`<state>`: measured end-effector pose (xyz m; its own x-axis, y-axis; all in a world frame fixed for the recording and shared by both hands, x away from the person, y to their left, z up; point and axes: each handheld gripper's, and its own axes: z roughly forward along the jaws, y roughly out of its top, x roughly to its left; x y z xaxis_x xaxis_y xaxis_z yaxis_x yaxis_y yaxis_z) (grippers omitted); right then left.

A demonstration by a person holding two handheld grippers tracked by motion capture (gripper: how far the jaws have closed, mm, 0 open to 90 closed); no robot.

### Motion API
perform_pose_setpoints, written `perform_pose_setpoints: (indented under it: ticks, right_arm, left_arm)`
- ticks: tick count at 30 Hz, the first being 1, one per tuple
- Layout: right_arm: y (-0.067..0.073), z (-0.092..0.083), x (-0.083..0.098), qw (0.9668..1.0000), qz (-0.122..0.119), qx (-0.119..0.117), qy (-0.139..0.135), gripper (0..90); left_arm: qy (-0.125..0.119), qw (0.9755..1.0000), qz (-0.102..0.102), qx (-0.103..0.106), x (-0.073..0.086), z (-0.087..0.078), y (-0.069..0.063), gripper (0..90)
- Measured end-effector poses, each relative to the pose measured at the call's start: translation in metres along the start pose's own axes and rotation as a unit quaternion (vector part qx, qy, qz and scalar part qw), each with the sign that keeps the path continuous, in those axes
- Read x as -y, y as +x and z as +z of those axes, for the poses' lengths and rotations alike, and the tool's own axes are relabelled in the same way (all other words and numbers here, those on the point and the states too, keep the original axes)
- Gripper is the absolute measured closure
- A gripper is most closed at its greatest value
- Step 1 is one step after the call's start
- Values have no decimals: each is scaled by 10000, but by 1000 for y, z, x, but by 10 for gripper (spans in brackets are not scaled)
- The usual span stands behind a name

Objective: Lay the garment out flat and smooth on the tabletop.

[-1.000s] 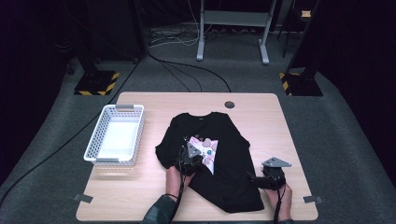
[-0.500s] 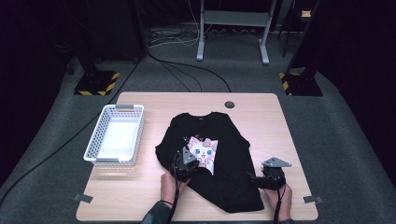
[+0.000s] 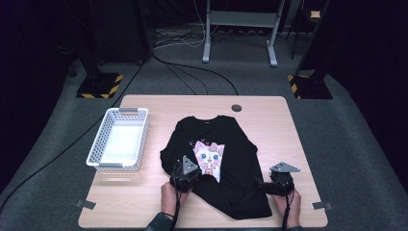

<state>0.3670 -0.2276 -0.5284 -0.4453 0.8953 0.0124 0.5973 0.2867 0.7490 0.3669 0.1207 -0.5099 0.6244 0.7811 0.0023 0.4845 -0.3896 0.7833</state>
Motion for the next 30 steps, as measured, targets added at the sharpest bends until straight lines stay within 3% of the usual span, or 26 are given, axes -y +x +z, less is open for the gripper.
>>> perform_pose_setpoints:
  ticks: [11, 30]
  right_arm:
    - [0, 0, 0, 10000, -5, -2, -2, 170]
    - [0, 0, 0, 10000, -1, -3, -1, 171]
  left_arm:
    - [-37, 10000, 47, -13, 6, -15, -3, 825]
    - [-159, 9998, -93, 26, 26, -44, -3, 825]
